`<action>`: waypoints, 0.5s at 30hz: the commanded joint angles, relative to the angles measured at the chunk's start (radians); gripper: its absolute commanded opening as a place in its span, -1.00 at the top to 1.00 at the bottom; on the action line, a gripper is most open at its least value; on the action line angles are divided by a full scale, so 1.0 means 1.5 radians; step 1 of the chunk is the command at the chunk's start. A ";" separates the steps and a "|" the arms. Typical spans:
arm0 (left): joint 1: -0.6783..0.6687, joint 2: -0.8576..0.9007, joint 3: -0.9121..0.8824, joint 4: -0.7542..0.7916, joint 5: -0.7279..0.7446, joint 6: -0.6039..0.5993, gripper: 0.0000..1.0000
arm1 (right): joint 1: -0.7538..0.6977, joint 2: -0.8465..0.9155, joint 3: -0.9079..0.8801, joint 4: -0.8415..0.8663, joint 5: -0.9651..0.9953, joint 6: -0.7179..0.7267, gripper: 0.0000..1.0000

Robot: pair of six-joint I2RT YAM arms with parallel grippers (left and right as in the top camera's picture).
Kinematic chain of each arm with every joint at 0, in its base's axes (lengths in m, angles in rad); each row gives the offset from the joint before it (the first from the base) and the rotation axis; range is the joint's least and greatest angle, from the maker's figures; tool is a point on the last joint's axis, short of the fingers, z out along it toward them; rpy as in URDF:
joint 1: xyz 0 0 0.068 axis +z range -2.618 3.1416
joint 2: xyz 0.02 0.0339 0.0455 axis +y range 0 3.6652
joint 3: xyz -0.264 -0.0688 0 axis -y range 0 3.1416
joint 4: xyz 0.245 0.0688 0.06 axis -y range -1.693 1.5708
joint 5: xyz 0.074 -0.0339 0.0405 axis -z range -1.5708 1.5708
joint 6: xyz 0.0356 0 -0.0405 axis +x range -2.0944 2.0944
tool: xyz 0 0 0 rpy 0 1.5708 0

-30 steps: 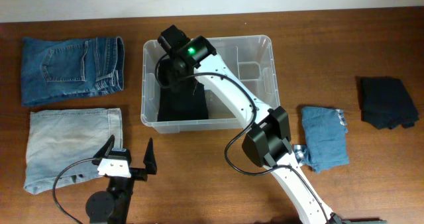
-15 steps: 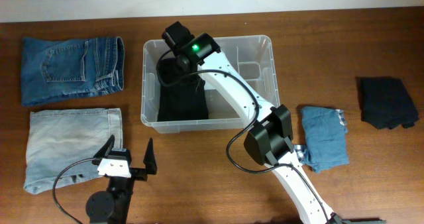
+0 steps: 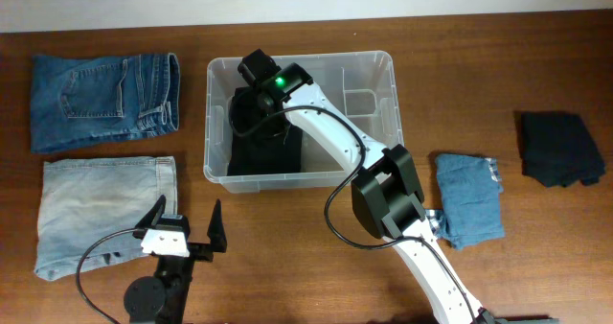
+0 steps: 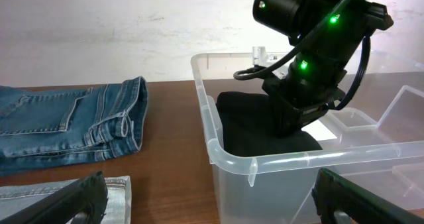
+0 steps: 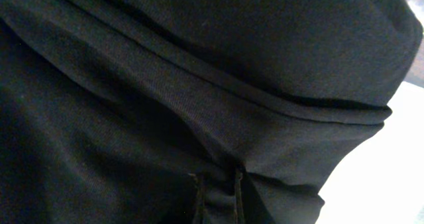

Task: Pack container
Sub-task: 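Lower the black garment into the bin's left side and release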

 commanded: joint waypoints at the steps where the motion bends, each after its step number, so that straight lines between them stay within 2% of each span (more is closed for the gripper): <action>1: 0.004 -0.005 -0.004 -0.001 -0.003 0.010 -0.99 | -0.001 -0.009 0.013 0.003 -0.013 0.000 0.78; 7: 0.004 -0.005 -0.004 -0.001 -0.003 0.010 -0.99 | 0.001 -0.011 0.108 -0.002 -0.059 0.000 0.65; 11: 0.004 -0.005 -0.004 -0.001 -0.002 0.010 -0.99 | 0.001 -0.007 0.109 0.030 -0.120 0.001 0.60; 15: 0.004 -0.005 -0.004 -0.001 -0.003 0.010 -0.99 | 0.001 0.005 0.109 0.037 -0.119 0.003 0.60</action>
